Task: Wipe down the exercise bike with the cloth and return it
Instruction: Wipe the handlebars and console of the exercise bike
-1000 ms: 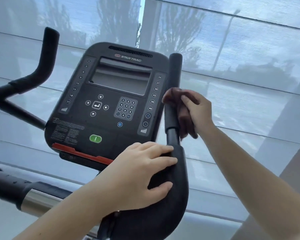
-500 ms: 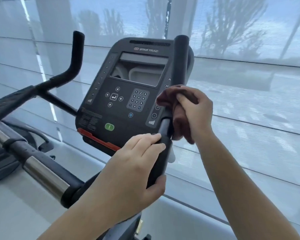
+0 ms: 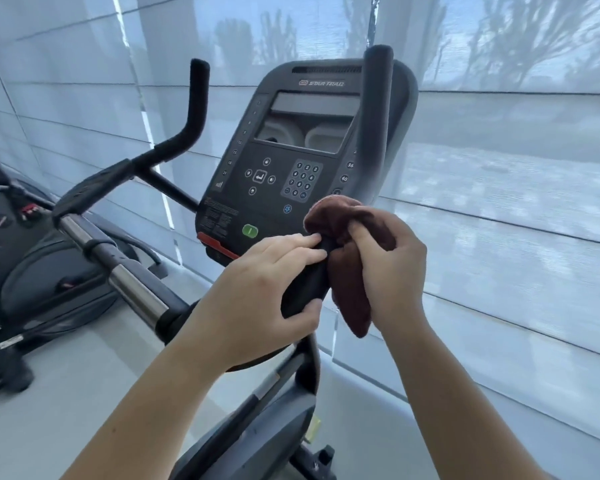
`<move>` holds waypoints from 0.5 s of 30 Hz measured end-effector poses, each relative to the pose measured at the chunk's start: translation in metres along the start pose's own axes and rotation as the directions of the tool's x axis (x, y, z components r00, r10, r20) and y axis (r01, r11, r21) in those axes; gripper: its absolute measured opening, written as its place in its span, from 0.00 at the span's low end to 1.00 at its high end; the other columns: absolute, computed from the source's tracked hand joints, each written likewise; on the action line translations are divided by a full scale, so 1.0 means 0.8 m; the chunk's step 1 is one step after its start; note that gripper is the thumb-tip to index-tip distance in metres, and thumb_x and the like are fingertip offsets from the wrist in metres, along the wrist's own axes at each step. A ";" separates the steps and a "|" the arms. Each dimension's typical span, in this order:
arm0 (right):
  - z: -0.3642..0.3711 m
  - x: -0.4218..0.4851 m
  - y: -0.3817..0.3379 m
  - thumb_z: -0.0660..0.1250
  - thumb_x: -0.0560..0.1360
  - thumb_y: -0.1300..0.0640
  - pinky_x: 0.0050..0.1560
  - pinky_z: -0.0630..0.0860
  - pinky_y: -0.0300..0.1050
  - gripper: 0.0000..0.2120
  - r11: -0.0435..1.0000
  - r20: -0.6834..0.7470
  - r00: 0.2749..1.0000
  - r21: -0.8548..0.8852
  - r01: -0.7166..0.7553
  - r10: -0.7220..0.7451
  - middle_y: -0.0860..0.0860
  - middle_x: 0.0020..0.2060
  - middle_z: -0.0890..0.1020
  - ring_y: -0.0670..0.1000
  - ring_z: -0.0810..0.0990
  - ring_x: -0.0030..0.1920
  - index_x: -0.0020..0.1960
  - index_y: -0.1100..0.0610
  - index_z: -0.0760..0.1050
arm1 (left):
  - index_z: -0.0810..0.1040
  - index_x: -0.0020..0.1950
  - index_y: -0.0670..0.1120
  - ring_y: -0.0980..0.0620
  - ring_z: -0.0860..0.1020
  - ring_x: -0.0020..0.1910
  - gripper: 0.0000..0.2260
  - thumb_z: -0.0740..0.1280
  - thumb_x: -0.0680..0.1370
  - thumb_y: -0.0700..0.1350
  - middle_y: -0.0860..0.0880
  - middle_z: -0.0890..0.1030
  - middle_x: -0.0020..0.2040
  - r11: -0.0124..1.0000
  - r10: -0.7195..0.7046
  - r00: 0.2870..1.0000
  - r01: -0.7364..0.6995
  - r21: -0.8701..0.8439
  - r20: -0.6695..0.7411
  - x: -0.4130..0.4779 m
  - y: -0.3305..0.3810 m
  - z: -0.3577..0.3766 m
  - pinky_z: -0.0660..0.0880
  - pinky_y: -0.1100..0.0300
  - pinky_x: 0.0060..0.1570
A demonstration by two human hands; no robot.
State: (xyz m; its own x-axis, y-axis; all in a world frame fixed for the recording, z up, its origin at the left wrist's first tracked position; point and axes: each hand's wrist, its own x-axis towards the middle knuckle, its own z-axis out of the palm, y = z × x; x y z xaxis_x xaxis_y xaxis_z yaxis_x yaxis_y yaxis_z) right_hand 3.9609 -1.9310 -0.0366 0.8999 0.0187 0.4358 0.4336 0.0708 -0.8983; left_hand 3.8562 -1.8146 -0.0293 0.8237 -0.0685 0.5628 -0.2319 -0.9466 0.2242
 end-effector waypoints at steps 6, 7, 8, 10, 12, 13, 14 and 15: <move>-0.013 0.005 0.002 0.68 0.72 0.60 0.56 0.75 0.48 0.09 0.997 0.115 0.993 0.081 0.000 -0.009 0.49 0.45 0.83 0.48 0.80 0.49 0.43 0.45 0.79 | 0.76 0.61 0.45 0.54 0.69 0.64 0.20 0.66 0.70 0.46 0.51 0.74 0.64 0.994 -0.106 0.993 0.106 0.002 -0.048 0.000 0.015 0.006 0.59 0.68 0.63; -0.020 0.009 0.005 0.68 0.72 0.60 0.55 0.76 0.47 0.09 0.993 0.157 0.987 0.122 -0.011 -0.008 0.48 0.44 0.83 0.48 0.80 0.48 0.42 0.45 0.80 | 0.76 0.60 0.44 0.52 0.70 0.63 0.18 0.67 0.70 0.44 0.50 0.75 0.63 0.991 -0.131 0.989 0.133 0.023 -0.068 0.002 0.022 0.009 0.60 0.69 0.62; -0.028 0.016 0.008 0.69 0.71 0.60 0.53 0.77 0.46 0.10 0.986 0.186 0.983 0.163 -0.022 -0.008 0.46 0.42 0.83 0.47 0.81 0.46 0.41 0.45 0.80 | 0.77 0.58 0.43 0.50 0.72 0.61 0.16 0.67 0.70 0.43 0.49 0.77 0.61 0.986 -0.148 0.984 0.154 0.065 -0.095 0.004 0.029 0.013 0.62 0.67 0.60; -0.046 0.036 0.017 0.69 0.71 0.60 0.50 0.77 0.45 0.09 0.967 0.173 0.985 0.249 -0.051 0.008 0.43 0.37 0.83 0.46 0.81 0.43 0.40 0.45 0.81 | 0.78 0.52 0.41 0.46 0.75 0.53 0.12 0.67 0.70 0.41 0.46 0.79 0.54 0.967 -0.146 0.976 0.175 0.183 -0.164 0.014 0.046 0.022 0.70 0.59 0.55; -0.060 0.063 0.028 0.69 0.70 0.58 0.52 0.78 0.51 0.07 0.936 0.118 0.992 0.341 -0.090 0.053 0.46 0.38 0.83 0.49 0.81 0.44 0.39 0.46 0.81 | 0.77 0.49 0.40 0.44 0.76 0.47 0.10 0.68 0.69 0.39 0.44 0.79 0.49 0.944 -0.133 0.964 0.194 0.268 -0.228 0.030 0.062 0.034 0.75 0.50 0.48; -0.066 0.079 0.034 0.69 0.70 0.57 0.54 0.78 0.56 0.06 0.918 0.096 0.992 0.380 -0.113 0.083 0.51 0.41 0.83 0.53 0.82 0.46 0.40 0.47 0.80 | 0.77 0.49 0.40 0.43 0.76 0.46 0.10 0.69 0.68 0.38 0.44 0.79 0.48 0.933 -0.133 0.958 0.207 0.295 -0.253 0.041 0.069 0.039 0.76 0.49 0.46; -0.070 0.096 0.040 0.69 0.70 0.56 0.56 0.76 0.60 0.04 0.898 0.083 0.990 0.418 -0.136 0.112 0.56 0.44 0.83 0.58 0.81 0.49 0.41 0.47 0.80 | 0.78 0.50 0.39 0.42 0.76 0.46 0.12 0.70 0.68 0.36 0.43 0.79 0.49 0.920 -0.139 0.951 0.227 0.320 -0.275 0.053 0.075 0.046 0.76 0.49 0.45; -0.073 0.112 0.047 0.68 0.70 0.55 0.56 0.75 0.62 0.04 0.879 0.078 0.987 0.450 -0.159 0.139 0.60 0.47 0.82 0.62 0.80 0.51 0.41 0.47 0.79 | 0.78 0.51 0.38 0.41 0.77 0.47 0.13 0.71 0.67 0.36 0.42 0.79 0.50 0.905 -0.151 0.944 0.251 0.343 -0.293 0.067 0.079 0.053 0.76 0.50 0.46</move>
State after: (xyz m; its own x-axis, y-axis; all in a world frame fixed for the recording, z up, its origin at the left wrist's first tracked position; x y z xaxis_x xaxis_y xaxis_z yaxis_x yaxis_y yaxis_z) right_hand 4.0605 -1.9847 -0.0346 0.9451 0.1057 0.3093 0.2160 0.5081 -0.8338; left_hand 3.9074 -1.8917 -0.0184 0.6611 0.1702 0.7308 0.1739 -0.9822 0.0715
